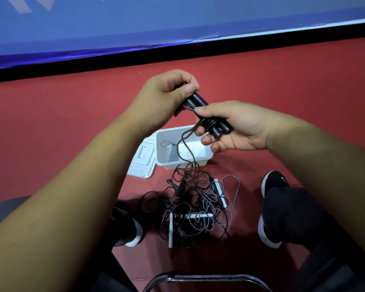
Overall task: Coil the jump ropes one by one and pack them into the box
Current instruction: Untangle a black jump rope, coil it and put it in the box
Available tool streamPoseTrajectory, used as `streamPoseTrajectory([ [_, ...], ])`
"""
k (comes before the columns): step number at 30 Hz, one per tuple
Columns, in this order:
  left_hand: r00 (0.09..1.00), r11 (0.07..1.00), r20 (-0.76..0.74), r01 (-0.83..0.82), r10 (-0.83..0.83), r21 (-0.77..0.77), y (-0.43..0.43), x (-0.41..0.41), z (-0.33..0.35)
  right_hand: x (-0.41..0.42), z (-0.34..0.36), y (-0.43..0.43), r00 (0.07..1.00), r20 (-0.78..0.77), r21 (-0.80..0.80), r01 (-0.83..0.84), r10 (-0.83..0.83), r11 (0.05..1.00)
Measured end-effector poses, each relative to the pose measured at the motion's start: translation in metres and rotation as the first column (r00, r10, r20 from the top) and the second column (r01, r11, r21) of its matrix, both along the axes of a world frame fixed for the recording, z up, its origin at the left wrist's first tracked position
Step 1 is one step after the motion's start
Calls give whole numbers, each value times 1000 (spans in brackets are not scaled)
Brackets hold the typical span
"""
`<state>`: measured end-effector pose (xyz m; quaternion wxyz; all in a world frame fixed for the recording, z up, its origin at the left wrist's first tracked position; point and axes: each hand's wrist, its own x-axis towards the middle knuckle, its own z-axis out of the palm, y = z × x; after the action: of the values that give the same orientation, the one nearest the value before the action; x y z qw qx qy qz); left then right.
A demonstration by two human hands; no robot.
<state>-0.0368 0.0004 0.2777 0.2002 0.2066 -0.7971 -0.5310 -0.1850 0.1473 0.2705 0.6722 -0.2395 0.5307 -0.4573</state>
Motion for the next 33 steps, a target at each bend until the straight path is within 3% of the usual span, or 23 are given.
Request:
streamPoseTrajectory([
  [5,999,1000,-27,-25,25,19,-4,0,-1,1,2,-3,999,-33,-53,15,-17,998],
  [7,997,990,-56,-40,48,133,-5,-1,-2,1,4,-4,998,-57,-49,34,-36,998],
  [9,998,938,-25,-39,51,344,-4,-3,-4,-1,6,-5,995,-63,-50,69,-72,996],
  [11,996,867,71,16,-59,499,-5,-4,-9,-4,8,-5,993,-63,-54,96,-100,994],
  [14,950,785,125,157,-286,599,-1,-2,-20,-10,11,-5,990,-80,-64,115,-120,991],
  [17,926,815,152,215,-344,538,1,0,-31,-16,15,-4,984,-103,-71,135,-142,988],
  [21,941,941,182,238,-284,240,-5,8,-32,-24,16,-3,973,-124,-70,185,-193,980],
  [27,950,980,247,197,-189,-11,-3,3,-23,-26,13,-1,981,15,-88,192,-191,978],
  [33,946,988,302,140,-114,-64,-4,0,-32,-21,10,-3,994,-11,-74,110,-111,991],
])
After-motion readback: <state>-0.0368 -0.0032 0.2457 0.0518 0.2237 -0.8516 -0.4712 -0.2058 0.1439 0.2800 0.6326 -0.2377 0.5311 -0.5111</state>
